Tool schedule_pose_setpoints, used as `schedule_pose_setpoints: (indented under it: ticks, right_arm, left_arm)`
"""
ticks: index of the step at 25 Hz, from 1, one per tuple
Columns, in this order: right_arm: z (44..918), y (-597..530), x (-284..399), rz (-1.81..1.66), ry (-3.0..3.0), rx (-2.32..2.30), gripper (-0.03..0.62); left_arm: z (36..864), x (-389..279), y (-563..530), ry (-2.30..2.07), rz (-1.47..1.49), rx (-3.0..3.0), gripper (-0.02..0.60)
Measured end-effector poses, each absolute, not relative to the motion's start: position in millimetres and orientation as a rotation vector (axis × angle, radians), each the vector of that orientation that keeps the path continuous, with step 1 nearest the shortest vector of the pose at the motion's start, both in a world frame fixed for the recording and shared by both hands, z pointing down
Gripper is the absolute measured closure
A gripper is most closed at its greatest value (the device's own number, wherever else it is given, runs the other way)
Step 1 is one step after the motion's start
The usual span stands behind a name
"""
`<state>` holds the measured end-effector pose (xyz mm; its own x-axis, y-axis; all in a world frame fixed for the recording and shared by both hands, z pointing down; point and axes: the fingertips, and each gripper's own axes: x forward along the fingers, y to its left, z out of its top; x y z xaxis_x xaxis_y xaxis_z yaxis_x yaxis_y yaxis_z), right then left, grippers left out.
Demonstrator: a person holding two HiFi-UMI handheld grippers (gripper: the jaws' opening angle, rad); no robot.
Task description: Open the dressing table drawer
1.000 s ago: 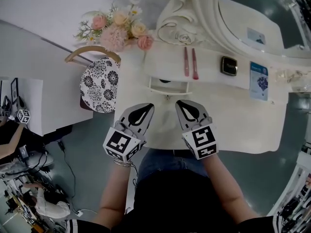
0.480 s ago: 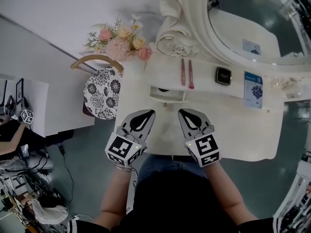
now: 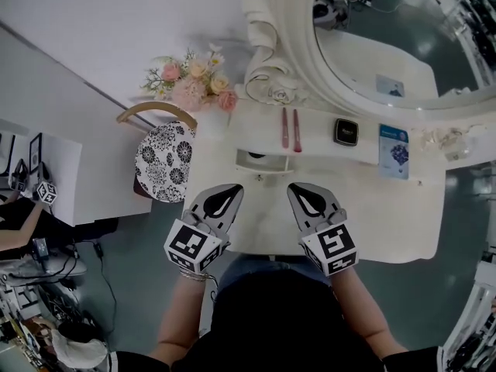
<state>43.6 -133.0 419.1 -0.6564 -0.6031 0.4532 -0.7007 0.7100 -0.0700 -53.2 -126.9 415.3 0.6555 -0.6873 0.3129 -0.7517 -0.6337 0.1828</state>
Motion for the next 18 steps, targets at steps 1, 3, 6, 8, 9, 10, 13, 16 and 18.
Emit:
schedule_pose_setpoints:
  ticks: [1,3,6,8,9,10,13,16,18]
  right_arm:
    - [416.0,-134.0,46.1,0.331,-2.518,1.018,0.574]
    - [409.7,-135.6,50.8,0.325,-2.520,1.037,0.574]
    - [399.7,-138.0,58.0,0.317,-2.525,1.068,0.574]
    - [393.4,-139.3,62.7,0.311,-2.528,1.088,0.574]
    - [390.4,-140.1,65.0,0.307,-2.530,1.098,0.574]
    - [387.7,-141.2,67.4,0.304,-2.531,1.109,0.574]
    - [380.6,-145.5,75.8,0.297,-2.532,1.149,0.574]
    - [371.6,-149.8,85.2,0.290,-2.534,1.191,0.574]
    - [364.9,-151.7,90.9,0.280,-2.537,1.215,0.574]
  left_arm:
    - [413.1,-53.1,-127.2,-1.153,0.305,2.581,0.565]
    - [408.4,-52.3,-127.8,-1.151,0.300,2.590,0.565]
    - [400.9,-50.7,-128.8,-1.149,0.293,2.606,0.565]
    - [396.2,-49.9,-129.2,-1.152,0.286,2.613,0.565]
    - [393.8,-49.5,-129.3,-1.154,0.282,2.616,0.565]
    - [391.5,-49.2,-129.6,-1.154,0.278,2.619,0.565]
    - [384.2,-48.7,-130.7,-1.153,0.271,2.635,0.565]
    - [377.2,-48.8,-132.9,-1.153,0.265,2.651,0.565]
    - [373.2,-48.8,-134.2,-1.152,0.262,2.660,0.565]
